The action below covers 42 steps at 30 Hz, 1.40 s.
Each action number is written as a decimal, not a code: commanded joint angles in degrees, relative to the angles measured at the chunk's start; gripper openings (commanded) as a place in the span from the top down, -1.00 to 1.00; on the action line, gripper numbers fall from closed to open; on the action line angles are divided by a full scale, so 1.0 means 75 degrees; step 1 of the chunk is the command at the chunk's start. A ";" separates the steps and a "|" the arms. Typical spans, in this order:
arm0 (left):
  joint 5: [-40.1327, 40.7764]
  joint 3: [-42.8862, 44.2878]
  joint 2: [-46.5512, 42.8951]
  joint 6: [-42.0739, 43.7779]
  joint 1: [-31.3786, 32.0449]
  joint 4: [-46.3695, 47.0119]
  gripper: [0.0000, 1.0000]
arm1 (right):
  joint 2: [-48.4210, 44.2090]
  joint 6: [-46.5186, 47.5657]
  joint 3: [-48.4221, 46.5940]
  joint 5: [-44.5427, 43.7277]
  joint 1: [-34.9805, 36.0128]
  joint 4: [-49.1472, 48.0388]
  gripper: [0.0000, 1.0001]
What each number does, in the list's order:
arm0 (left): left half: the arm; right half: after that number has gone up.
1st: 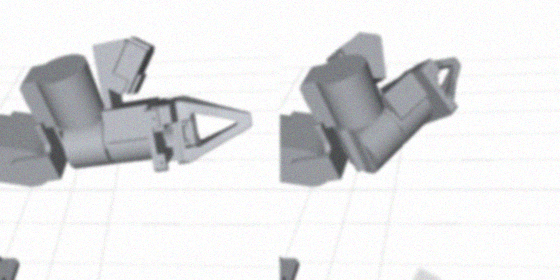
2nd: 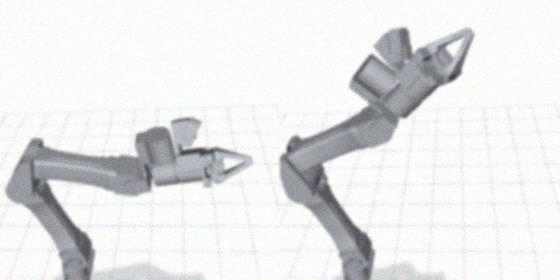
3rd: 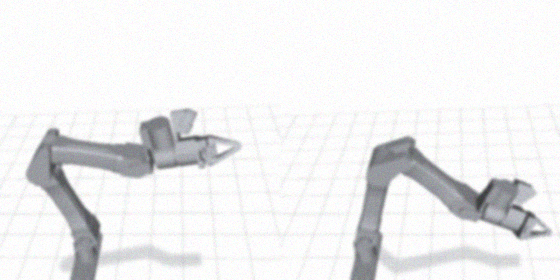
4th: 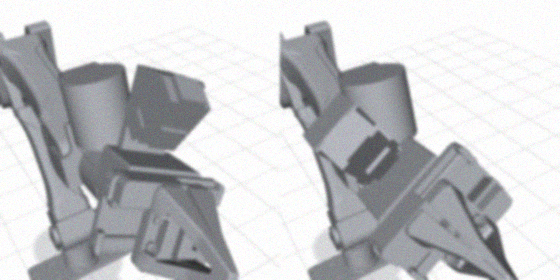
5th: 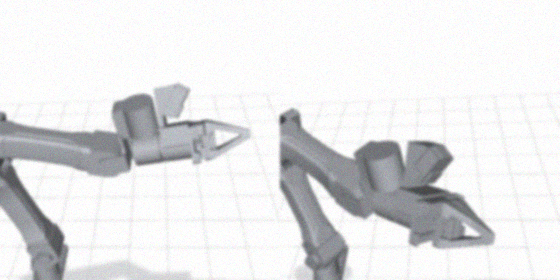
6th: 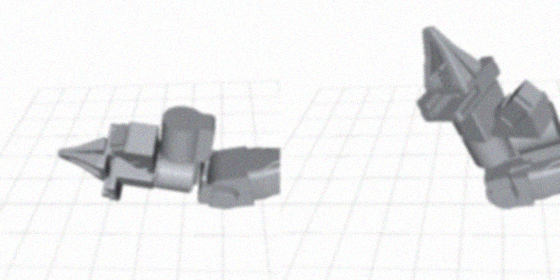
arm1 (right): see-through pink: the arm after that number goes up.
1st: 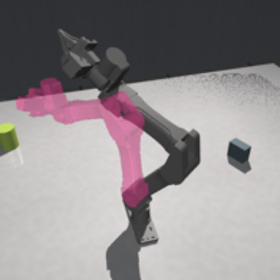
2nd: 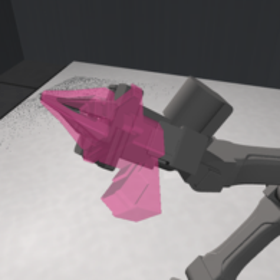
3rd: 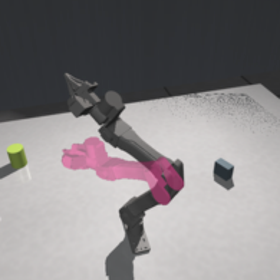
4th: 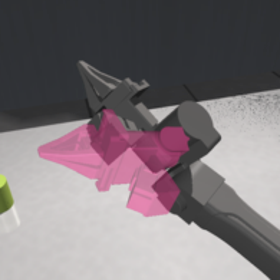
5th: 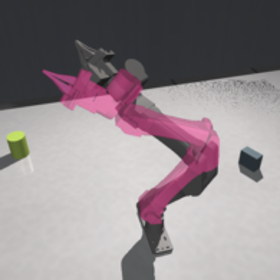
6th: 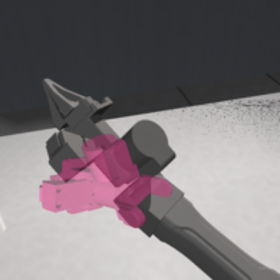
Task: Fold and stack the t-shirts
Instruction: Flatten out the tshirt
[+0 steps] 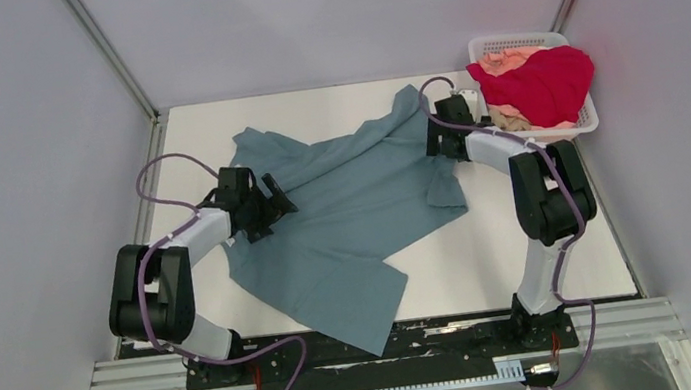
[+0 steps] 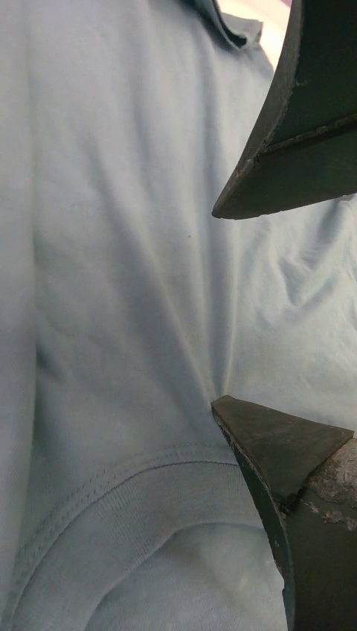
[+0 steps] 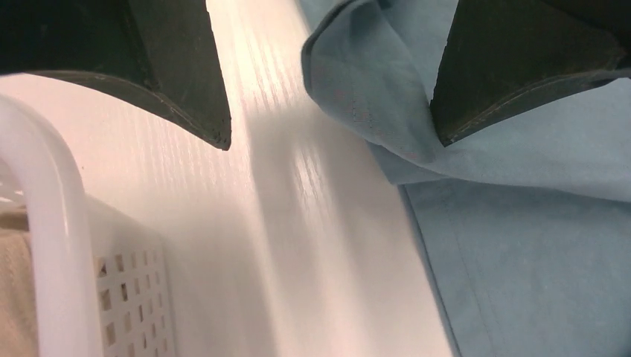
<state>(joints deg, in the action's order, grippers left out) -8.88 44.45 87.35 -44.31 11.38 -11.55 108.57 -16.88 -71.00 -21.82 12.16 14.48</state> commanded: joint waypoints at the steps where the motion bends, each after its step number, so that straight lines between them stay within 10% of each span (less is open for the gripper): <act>1: 0.0860 0.0512 0.0521 0.0498 -0.0370 -0.0810 -1.00 | -0.0785 0.0054 0.0040 -0.0585 0.0170 0.0307 -1.00; 16: -0.0425 0.5763 0.3569 0.1077 -0.1643 -0.1867 -1.00 | -0.1842 0.1203 0.0620 -0.0429 0.3223 0.0683 -1.00; 31: -0.0534 0.0518 -0.0143 0.0182 0.0025 -0.0107 -1.00 | 0.0374 0.0823 -0.0405 -0.1225 0.4414 0.1220 -1.00; 42: 0.0651 -0.0290 -0.0051 0.0056 0.0083 -0.0461 -1.00 | -0.1367 -0.0383 0.1591 -0.2260 0.3345 0.2239 -1.00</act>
<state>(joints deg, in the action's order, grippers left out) -9.80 42.92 85.54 -43.75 11.99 -11.84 105.82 -13.96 -65.56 -33.23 42.57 22.72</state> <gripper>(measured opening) 1.000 0.999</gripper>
